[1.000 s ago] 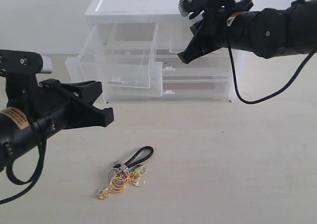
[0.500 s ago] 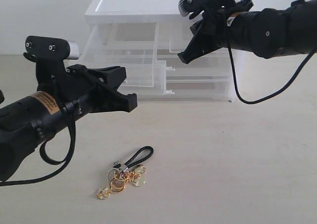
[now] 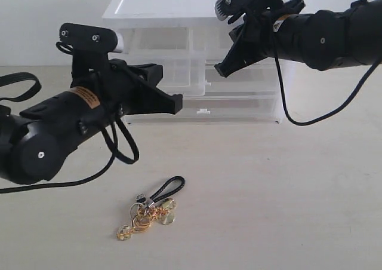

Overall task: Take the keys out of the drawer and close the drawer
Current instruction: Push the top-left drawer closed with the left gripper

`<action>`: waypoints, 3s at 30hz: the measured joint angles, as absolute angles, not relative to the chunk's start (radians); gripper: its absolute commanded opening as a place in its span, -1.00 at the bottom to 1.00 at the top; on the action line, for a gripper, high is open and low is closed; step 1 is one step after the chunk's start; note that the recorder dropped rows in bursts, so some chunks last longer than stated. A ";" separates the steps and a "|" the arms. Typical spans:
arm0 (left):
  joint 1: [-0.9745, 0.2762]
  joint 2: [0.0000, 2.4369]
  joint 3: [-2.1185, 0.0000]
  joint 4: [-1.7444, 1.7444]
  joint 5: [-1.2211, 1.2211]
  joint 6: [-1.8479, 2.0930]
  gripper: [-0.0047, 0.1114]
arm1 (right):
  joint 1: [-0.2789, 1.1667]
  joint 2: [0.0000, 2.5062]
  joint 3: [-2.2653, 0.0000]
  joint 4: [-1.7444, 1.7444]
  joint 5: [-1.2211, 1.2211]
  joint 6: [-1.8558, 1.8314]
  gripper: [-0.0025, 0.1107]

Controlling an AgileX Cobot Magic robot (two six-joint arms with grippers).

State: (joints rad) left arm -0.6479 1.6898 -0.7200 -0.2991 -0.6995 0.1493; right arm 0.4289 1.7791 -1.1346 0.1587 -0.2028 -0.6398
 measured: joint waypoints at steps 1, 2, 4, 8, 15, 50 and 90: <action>-0.648 1.700 -0.730 -0.314 -0.694 0.169 -0.85 | 0.429 1.779 -1.135 0.159 -0.203 -0.642 -0.96; -0.648 1.725 -0.749 -0.337 -0.688 0.202 -0.85 | 0.429 1.779 -1.135 0.159 -0.203 -0.643 -0.96; -0.646 1.747 -0.772 -0.344 -0.697 0.222 -0.85 | 0.429 1.779 -1.135 0.159 -0.203 -0.643 -0.96; -0.606 1.785 -0.818 -0.344 -0.708 0.226 -0.85 | 0.429 1.779 -1.135 0.159 -0.203 -0.648 -0.96; -0.566 1.815 -0.874 -0.339 -0.686 0.226 -0.85 | 0.429 1.779 -1.135 0.159 -0.205 -0.652 -0.96; -0.551 1.904 -1.046 -0.388 -0.487 0.369 -0.85 | 0.429 1.781 -1.135 0.159 -0.208 -0.654 -0.96; -0.635 1.881 -0.936 -0.474 -0.816 0.338 -0.85 | 0.429 1.781 -1.135 0.159 -0.208 -0.680 -0.96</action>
State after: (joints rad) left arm -0.6349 1.8810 -0.9357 -0.4738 -0.8158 0.3381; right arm 0.4289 1.7814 -1.1346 0.1587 -0.2084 -0.6798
